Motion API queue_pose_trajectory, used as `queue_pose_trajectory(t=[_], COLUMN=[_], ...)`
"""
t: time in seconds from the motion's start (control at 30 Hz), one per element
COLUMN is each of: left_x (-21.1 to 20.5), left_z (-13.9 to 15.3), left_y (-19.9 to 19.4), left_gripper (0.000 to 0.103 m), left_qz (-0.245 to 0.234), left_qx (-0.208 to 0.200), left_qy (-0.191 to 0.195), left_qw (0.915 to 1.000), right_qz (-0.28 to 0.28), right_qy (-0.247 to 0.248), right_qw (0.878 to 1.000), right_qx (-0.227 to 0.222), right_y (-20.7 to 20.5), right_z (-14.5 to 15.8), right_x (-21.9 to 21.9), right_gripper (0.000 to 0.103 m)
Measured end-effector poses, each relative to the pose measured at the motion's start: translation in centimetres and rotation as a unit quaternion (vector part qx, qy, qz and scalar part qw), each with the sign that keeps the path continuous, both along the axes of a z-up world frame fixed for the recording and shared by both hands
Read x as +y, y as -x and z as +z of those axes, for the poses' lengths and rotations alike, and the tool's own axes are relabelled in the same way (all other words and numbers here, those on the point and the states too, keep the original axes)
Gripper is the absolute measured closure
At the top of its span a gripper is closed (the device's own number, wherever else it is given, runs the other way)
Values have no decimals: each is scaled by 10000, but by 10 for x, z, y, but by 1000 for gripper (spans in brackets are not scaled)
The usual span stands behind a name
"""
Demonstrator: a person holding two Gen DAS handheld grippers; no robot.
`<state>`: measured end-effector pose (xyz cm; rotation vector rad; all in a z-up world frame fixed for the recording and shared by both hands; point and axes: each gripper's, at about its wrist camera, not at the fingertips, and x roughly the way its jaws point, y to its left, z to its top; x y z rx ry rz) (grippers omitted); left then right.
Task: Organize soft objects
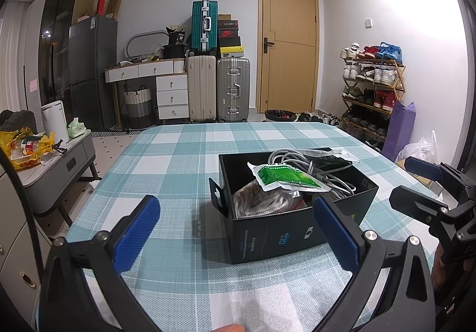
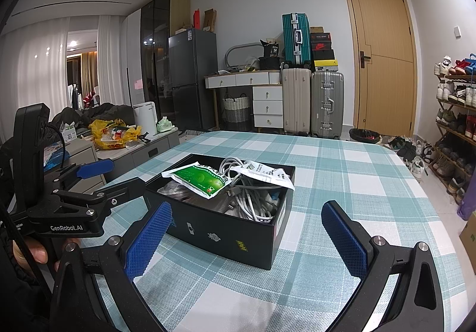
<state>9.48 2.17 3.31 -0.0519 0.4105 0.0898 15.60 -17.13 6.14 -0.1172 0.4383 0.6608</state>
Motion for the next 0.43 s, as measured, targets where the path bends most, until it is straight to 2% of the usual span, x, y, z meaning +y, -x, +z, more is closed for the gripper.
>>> queue_pose_trajectory(t=[0.43], left_x=[0], left_z=[2], left_y=[0], left_gripper=[0], left_qz=[-22], left_qx=[-25], left_qy=[-26], left_qw=[10000], right_qz=[-1], right_qy=[-3], right_qw=[10000], right_qx=[-1], right_y=[0], right_z=[0], right_x=[-1], right_gripper=[0])
